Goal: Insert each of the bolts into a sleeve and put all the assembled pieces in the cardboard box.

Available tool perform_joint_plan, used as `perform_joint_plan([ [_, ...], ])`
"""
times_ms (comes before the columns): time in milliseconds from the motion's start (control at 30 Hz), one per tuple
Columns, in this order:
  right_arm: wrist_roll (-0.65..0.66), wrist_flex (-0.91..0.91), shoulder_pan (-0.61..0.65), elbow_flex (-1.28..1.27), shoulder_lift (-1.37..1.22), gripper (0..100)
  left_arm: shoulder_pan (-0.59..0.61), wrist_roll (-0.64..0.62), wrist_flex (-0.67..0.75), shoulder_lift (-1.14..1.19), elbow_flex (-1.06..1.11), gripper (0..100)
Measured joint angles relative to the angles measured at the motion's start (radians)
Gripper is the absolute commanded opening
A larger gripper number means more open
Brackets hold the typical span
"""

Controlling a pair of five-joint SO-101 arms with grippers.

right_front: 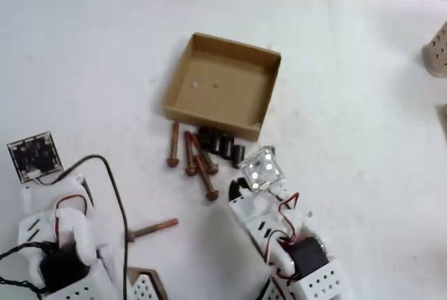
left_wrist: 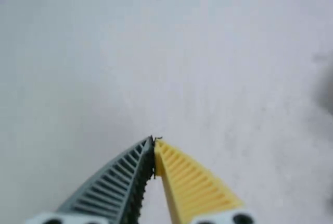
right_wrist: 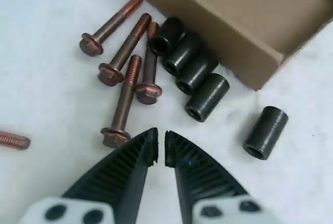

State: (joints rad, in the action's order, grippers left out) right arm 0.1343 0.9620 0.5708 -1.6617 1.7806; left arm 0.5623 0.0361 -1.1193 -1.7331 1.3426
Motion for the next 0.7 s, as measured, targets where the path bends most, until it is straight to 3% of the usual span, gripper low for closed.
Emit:
perform_joint_plan([
  [100,0.097,-0.008,0.097,0.0,0.0,10.4,0.0,-0.002,-0.009,0.15,-0.121,2],
  [333,0.106,-0.114,0.288,0.0,0.0,4.6,0.002,-0.094,0.0,0.671,-0.371,2],
  [500,0.152,-0.126,0.364,0.0,0.0,11.0,0.0,-0.114,0.017,1.008,-0.516,2],
  [700,0.161,-0.126,0.417,-0.005,0.0,11.1,0.009,-0.212,0.018,1.332,-0.666,2],
])
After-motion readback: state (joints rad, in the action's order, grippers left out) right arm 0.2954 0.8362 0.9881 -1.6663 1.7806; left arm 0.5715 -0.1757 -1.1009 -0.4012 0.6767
